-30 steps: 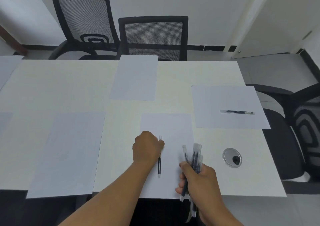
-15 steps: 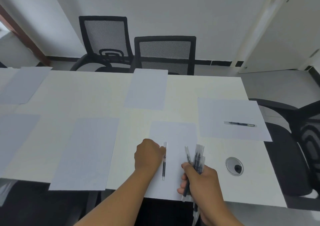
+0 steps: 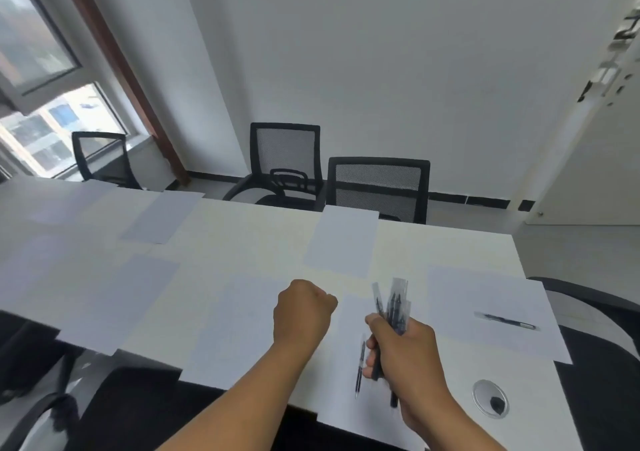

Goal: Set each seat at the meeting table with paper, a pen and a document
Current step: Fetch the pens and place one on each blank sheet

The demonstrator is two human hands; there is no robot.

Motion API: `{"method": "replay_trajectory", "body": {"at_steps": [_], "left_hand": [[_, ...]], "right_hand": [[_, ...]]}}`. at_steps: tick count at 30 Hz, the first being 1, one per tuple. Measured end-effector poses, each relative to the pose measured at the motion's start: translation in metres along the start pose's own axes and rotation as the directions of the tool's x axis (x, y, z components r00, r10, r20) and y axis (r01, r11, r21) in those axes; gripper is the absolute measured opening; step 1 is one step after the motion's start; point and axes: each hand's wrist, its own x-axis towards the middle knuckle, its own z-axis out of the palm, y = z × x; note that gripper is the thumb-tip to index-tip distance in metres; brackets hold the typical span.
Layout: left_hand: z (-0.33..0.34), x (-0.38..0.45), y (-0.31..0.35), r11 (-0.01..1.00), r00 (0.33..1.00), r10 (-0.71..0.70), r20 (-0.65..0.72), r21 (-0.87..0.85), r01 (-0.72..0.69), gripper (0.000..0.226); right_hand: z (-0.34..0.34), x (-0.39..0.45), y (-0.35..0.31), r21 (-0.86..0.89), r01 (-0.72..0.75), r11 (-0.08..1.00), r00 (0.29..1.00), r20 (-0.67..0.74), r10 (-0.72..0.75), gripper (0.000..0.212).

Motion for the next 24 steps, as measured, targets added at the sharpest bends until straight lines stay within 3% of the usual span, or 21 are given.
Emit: {"method": "replay_trajectory", "body": {"at_steps": [5,12,18,24], "left_hand": [[-0.043,-0.025,0.015,0.997,0.998,0.039,-0.056,-0.062,-0.043,0.022],[-0.116,-0.065,0.004,0.992,0.992,-0.043,-0.116,-0.120,0.029,0.027],[-0.165,-0.083,-0.025,0.989,0.995,-0.028,-0.099,-0.145,0.013,0.028],[-0.209,-0.068,-0.082,0.981,0.996,0.012,-0.091,-0.190,-0.030,0.031]], "right_hand": [[0.012,-0.021,-0.025,0.004,0.052,0.999,0.995,0.081,-0.052,0.022],[0.041,-0.056,-0.042,-0.037,0.103,0.994,0.978,0.187,-0.094,0.023],[0.081,-0.088,-0.035,-0.113,0.143,0.983,0.974,0.194,-0.119,0.027],[0.150,-0.122,-0.019,-0.164,0.170,0.972,0.981,0.126,-0.151,0.017]]}}
